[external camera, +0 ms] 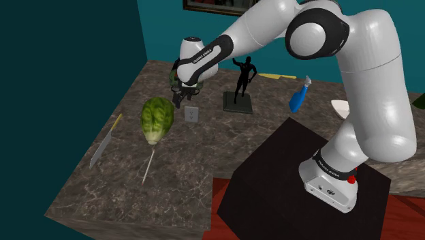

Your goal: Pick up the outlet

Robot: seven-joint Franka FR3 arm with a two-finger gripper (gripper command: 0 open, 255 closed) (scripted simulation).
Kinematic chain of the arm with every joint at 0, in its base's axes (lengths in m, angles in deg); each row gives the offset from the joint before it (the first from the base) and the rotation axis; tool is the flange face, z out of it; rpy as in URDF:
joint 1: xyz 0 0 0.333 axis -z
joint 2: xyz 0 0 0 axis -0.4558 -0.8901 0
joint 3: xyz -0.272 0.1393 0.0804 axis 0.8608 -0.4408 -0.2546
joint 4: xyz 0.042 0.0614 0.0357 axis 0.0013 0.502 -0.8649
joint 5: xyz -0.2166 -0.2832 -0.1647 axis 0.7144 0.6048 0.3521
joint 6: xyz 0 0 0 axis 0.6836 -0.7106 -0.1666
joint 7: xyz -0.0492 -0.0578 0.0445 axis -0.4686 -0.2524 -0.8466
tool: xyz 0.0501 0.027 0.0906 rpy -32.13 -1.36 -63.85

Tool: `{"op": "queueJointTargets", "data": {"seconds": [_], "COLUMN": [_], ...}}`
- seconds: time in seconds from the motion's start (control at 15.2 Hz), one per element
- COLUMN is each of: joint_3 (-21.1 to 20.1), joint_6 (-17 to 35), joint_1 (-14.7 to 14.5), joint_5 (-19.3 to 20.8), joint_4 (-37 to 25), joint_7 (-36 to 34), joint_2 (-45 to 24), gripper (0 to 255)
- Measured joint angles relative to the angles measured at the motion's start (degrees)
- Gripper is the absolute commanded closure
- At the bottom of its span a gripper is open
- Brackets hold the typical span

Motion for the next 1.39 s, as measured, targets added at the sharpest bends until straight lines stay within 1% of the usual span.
{"op": "queueJointTargets", "data": {"seconds": [0.4,0.46,1.12,1.39], "joint_3": [0.0,0.0,-0.1,0.2], "joint_6": [2.3,2.5,2.7,1.5], "joint_1": [0.2,0.2,0.1,0.0], "joint_5": [-0.9,-1.0,-1.0,-0.8], "joint_4": [-1.2,-1.3,-1.4,-0.8], "joint_7": [0.2,0.2,0.2,0.1], "joint_2": [-3.5,-3.8,-4.0,-2.2], "gripper": [0,255,255,255]}}
